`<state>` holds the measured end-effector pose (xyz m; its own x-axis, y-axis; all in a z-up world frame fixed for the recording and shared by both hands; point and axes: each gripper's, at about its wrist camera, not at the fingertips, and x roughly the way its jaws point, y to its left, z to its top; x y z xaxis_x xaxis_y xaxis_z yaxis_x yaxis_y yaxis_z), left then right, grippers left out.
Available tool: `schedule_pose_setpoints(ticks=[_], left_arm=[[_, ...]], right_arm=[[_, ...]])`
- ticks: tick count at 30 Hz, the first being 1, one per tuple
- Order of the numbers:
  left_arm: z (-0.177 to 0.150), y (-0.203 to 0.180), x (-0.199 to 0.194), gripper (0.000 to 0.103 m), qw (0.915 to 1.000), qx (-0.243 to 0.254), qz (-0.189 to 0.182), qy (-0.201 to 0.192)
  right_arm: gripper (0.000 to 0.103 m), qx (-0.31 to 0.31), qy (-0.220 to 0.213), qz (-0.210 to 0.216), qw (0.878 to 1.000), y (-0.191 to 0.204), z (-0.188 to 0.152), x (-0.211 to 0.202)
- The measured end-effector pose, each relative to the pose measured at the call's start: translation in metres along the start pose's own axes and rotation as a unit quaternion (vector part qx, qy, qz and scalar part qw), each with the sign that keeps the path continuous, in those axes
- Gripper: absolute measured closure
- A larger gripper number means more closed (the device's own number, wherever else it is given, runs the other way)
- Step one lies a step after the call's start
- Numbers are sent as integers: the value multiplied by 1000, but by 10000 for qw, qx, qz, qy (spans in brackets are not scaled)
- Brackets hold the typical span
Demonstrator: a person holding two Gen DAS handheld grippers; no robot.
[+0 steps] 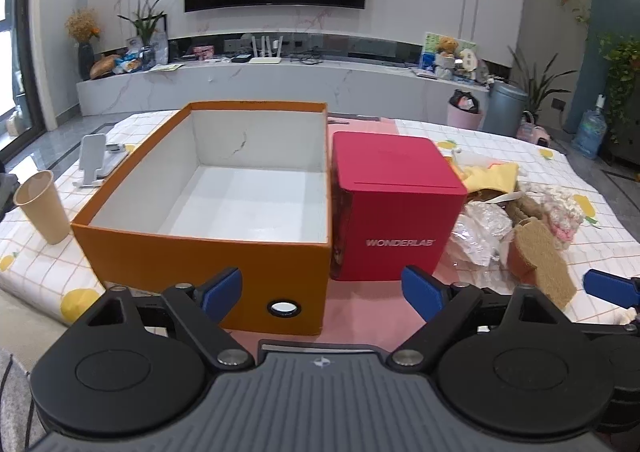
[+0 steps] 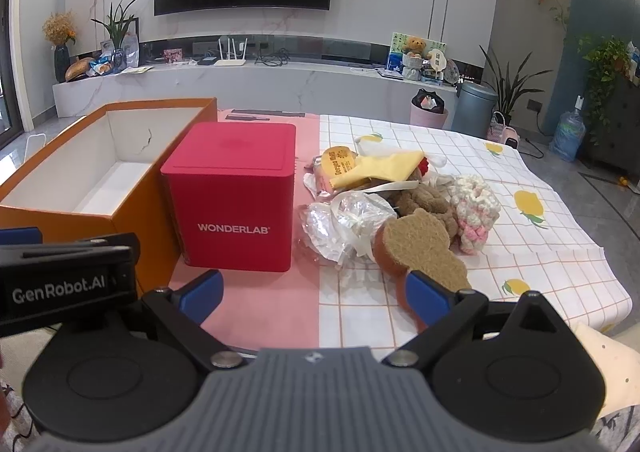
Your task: Organize soft objects
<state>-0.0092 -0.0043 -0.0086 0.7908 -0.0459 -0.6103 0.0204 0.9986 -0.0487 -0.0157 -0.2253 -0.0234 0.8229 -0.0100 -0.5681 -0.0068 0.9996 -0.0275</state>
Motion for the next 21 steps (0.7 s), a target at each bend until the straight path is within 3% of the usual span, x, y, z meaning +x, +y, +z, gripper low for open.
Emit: schedule_pose_setpoints(ticks=[21], left_arm=[[0,2,0,11,10000,23,-74,-1]], right_arm=[[7,-46,31,43,10000,2,0,1]])
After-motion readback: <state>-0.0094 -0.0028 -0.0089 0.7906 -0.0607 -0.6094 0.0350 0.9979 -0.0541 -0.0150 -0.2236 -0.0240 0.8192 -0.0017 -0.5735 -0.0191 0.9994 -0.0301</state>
